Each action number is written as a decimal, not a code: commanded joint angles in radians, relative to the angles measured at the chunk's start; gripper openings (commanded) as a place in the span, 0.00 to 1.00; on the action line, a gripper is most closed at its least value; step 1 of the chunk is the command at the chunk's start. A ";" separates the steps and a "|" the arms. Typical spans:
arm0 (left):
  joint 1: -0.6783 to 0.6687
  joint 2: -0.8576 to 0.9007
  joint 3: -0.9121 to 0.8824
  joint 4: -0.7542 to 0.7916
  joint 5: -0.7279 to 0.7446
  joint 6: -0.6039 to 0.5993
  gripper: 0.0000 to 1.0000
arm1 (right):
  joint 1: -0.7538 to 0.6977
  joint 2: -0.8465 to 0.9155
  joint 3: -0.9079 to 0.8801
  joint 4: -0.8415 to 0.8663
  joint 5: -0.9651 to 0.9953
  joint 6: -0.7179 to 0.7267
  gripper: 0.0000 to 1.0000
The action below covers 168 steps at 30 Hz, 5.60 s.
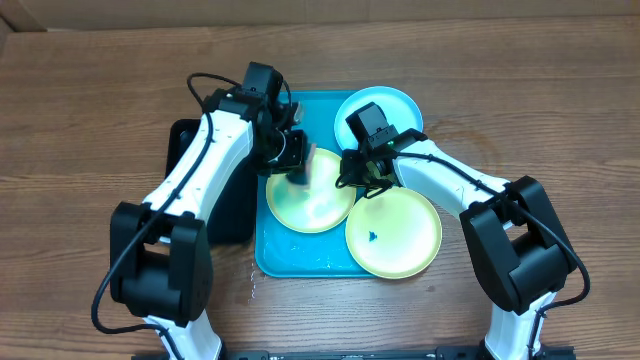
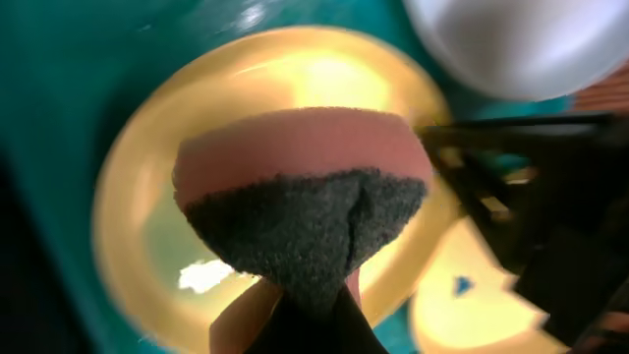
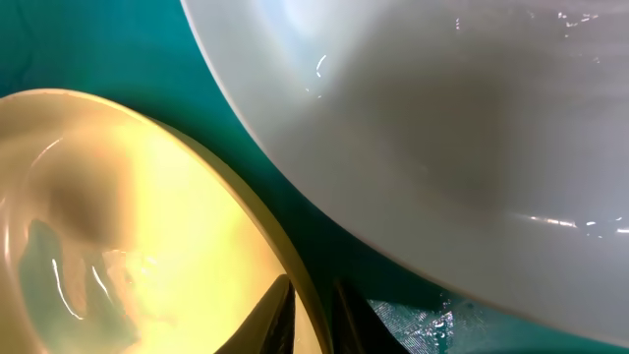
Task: Clean dirty plates on tray and stack at the side
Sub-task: 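Scrub the left yellow plate's blue stain with the sponge in the left gripper, then return the sponge to the black tray and release it with the left gripper, then lift the left yellow plate with the right gripper and carry it upward, then lower the yellow plate onto the table right of the teal tray, release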
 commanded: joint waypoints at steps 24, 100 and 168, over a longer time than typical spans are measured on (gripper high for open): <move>0.098 -0.056 0.044 0.027 0.148 0.042 0.04 | 0.004 -0.006 -0.004 -0.001 -0.003 -0.006 0.21; 0.404 -0.547 0.099 -0.334 -0.301 0.005 1.00 | 0.479 -0.081 0.335 0.286 1.005 -0.487 0.04; 0.404 -0.547 0.099 -0.334 -0.301 0.005 1.00 | -0.812 -0.215 0.068 -0.460 0.090 0.034 0.04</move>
